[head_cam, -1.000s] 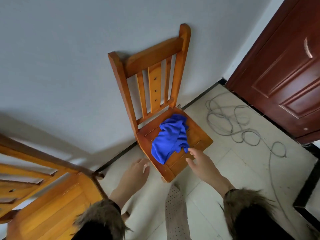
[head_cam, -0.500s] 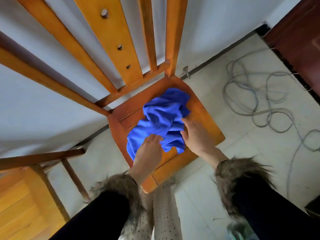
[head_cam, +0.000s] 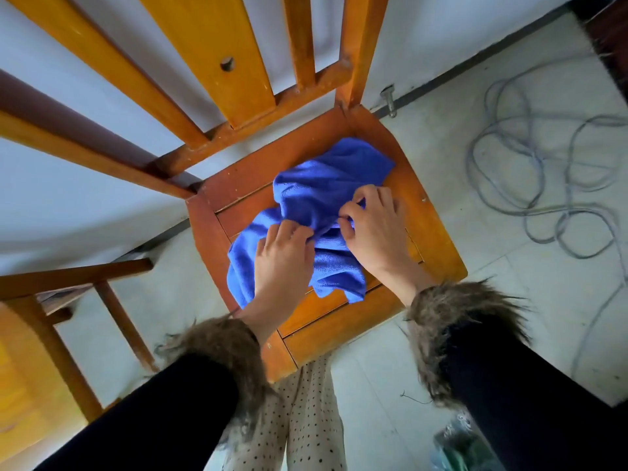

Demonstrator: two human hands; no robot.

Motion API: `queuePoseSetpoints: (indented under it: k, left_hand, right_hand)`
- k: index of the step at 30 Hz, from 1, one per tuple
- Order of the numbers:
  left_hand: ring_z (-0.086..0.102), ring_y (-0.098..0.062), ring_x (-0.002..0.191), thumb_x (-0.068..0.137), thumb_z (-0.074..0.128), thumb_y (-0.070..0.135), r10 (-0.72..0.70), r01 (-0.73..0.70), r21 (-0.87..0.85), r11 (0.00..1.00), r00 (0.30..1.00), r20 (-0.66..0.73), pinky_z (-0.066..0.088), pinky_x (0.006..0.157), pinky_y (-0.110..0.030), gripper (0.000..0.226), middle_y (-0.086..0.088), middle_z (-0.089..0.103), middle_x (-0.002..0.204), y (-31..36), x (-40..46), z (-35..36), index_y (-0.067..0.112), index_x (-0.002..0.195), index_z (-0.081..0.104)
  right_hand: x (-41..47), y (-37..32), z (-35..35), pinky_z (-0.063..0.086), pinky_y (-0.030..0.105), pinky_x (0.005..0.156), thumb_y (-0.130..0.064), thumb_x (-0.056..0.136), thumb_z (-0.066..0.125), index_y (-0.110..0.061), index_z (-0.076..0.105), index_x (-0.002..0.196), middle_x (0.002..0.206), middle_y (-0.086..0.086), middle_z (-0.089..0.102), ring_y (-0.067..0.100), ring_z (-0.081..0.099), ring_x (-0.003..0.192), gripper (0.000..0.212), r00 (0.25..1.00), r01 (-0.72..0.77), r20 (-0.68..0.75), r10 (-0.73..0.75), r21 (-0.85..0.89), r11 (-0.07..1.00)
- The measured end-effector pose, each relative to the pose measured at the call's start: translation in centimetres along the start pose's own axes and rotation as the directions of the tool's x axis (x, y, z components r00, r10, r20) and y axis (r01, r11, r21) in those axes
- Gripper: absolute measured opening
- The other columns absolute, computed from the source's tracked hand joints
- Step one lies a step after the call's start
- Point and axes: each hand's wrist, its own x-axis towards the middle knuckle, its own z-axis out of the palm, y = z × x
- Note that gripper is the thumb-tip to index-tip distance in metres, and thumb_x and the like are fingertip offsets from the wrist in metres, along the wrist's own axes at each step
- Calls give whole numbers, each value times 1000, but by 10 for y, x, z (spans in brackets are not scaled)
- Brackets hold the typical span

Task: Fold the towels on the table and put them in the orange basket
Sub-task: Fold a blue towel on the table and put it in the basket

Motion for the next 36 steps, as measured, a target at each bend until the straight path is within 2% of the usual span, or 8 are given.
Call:
queuePoseSetpoints:
  k: [5, 7, 12, 18, 21, 25, 32, 36]
  left_hand:
    - [53, -15, 76, 91, 57, 13, 2, -40, -320, 947, 993, -119, 36, 71, -7, 13, -1, 64, 90, 4, -7, -63, 10, 98, 68]
    - [49, -11, 71, 89, 59, 10, 22, -70, -343, 937, 989, -143, 34, 69, -1, 12, 3, 61, 84, 9, -11, -100, 10, 95, 70]
    - [50, -14, 71, 89, 57, 5, 0, -80, -383, 920, 979, -204, 34, 60, -5, 14, -1, 60, 82, 22, -23, -189, 3, 97, 68]
    - [54, -7, 70, 92, 53, 9, -90, -105, -466, 878, 922, -377, 36, 62, 0, 13, 4, 61, 82, 24, -61, -286, 15, 96, 64]
    - [55, -8, 70, 92, 53, 9, -83, -147, -472, 869, 898, -432, 39, 64, -7, 13, 4, 62, 80, 24, -93, -326, 21, 89, 60]
    - [57, -4, 72, 91, 54, 9, -137, -156, -480, 863, 842, -521, 40, 67, -7, 15, 10, 62, 80, 21, -141, -385, 21, 86, 61]
    - [57, -8, 77, 92, 53, 11, -168, -159, -435, 886, 765, -622, 45, 74, -17, 17, 8, 65, 83, -7, -253, -483, 24, 87, 62]
    - [60, -12, 82, 92, 54, 13, -197, -92, -355, 930, 691, -696, 48, 75, -22, 13, 2, 66, 88, -49, -333, -519, 16, 95, 66]
  right_hand:
    - [-3, -22, -50, 36, 35, 92, -19, 95, 46, -9, 57, 92, 76, 4, 61, 24, 57, 75, 16, 998, 59, -17, -58, 111, 992]
    - [-4, -34, -82, 34, 30, 81, -19, 98, 43, -7, 55, 96, 75, 6, 62, 27, 57, 71, 17, 995, 96, -13, -95, 167, 981]
    - [3, -72, -164, 35, 34, 57, -21, 98, 45, -5, 54, 100, 73, 9, 62, 31, 59, 65, 19, 986, 163, -29, -162, 317, 934]
    - [-3, -115, -234, 39, 29, 70, -23, 93, 55, -4, 61, 95, 87, 6, 61, 22, 56, 82, 20, 954, 264, 7, -298, 446, 855]
    - [-13, -144, -266, 33, 27, 64, -19, 90, 58, 0, 60, 84, 81, 11, 54, 23, 50, 73, 20, 942, 319, -67, -327, 473, 821]
    - [-23, -204, -318, 32, 20, 65, -19, 88, 62, -8, 63, 87, 80, -3, 49, 12, 46, 70, 11, 918, 395, -178, -355, 494, 775]
    - [-62, -346, -376, 38, 11, 71, -22, 87, 61, -28, 59, 95, 89, -15, 55, -2, 53, 80, 9, 780, 595, -181, -599, 509, 622]
    - [-109, -441, -385, 47, 25, 80, -20, 91, 54, -20, 66, 98, 93, -4, 64, 11, 57, 86, 14, 617, 727, -118, -778, 463, 506]
